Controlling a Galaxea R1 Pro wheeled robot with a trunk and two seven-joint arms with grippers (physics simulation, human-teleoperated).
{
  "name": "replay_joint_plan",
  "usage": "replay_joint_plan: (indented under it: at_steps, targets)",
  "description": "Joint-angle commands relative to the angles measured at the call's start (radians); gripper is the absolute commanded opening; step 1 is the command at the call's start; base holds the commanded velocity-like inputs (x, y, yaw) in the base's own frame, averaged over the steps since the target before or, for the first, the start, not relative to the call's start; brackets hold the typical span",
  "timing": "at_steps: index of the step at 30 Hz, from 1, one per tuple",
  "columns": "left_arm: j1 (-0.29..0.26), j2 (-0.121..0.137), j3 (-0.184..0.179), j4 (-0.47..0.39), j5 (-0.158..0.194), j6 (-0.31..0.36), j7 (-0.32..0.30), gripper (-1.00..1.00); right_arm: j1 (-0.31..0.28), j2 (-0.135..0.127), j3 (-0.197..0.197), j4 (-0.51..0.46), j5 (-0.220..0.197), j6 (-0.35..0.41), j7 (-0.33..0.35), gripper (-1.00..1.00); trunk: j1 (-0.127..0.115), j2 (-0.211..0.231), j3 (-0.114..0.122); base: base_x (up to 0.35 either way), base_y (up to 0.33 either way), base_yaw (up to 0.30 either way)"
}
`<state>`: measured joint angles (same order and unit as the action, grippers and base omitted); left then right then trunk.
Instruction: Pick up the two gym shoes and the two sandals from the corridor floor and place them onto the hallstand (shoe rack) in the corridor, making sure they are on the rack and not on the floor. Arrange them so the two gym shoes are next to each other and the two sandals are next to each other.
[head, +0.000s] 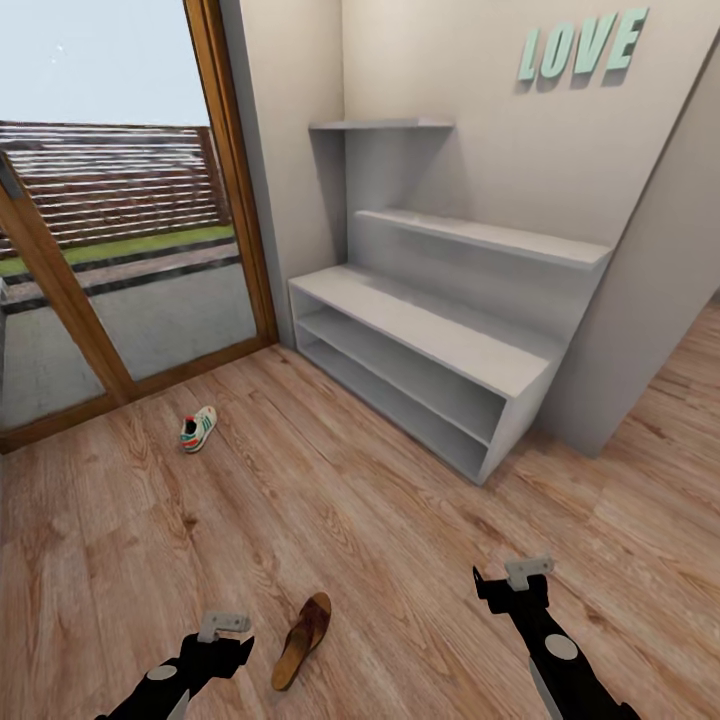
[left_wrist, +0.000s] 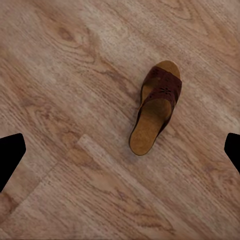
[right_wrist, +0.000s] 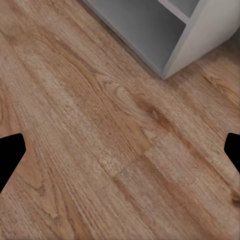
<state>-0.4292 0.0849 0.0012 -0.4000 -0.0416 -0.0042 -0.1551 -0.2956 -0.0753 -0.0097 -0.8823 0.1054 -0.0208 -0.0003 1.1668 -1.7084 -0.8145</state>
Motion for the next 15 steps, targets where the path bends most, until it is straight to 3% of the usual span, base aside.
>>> replay_joint_plan:
  at_steps: [1, 15]
  targets:
    - [0.000, 0.000, 0.000, 0.000, -0.004, 0.000, -0.003, 1.00, 0.000, 0.000, -0.001, 0.000, 0.010, -0.002, 0.000, 1.00, 0.004, -0.008, -0.004, 0.000, 0.000, 0.000]
    - [0.000, 0.000, 0.001, 0.004, -0.004, 0.000, -0.003, 1.00, 0.000, -0.002, 0.006, -0.039, 0.014, -0.006, -0.001, 1.00, 0.058, -0.106, -0.048, 0.000, 0.000, 0.000]
